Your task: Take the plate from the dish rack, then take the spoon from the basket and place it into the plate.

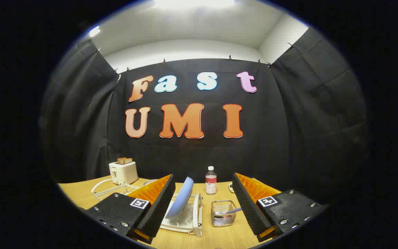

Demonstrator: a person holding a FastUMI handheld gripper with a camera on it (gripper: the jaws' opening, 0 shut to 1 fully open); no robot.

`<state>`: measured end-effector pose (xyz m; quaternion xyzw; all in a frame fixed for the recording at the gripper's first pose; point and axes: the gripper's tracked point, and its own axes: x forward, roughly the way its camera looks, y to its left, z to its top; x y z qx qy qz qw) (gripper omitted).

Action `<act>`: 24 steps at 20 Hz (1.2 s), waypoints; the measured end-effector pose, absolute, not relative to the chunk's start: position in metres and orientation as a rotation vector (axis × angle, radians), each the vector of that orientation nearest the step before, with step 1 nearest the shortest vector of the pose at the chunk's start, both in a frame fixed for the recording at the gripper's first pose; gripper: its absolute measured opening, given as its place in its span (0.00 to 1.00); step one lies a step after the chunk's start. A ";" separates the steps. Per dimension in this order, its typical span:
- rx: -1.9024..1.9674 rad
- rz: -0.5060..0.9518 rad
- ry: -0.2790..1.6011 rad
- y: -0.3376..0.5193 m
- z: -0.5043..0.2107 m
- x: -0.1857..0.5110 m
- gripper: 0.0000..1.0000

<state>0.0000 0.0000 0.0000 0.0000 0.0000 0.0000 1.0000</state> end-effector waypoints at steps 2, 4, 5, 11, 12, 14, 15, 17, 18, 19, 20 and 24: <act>-0.011 0.005 0.007 0.004 -0.002 0.001 0.98; -0.015 0.014 0.000 0.007 0.001 0.000 0.98; -0.012 0.020 -0.002 0.009 0.002 0.000 0.98; -0.006 0.029 -0.004 0.008 0.006 0.000 0.98; -0.007 0.031 -0.007 0.008 0.007 0.000 0.98; -0.006 0.039 -0.002 0.008 0.006 0.002 0.98; -0.006 0.039 0.005 0.008 0.005 0.003 0.98; -0.011 0.045 0.012 0.009 0.005 0.005 0.98; -0.008 0.047 0.013 0.008 0.005 0.007 0.98; -0.003 0.054 0.017 0.010 0.004 0.009 0.98; 0.000 0.065 0.025 0.013 0.002 0.012 0.98; 0.007 0.097 0.064 0.023 -0.002 0.030 0.98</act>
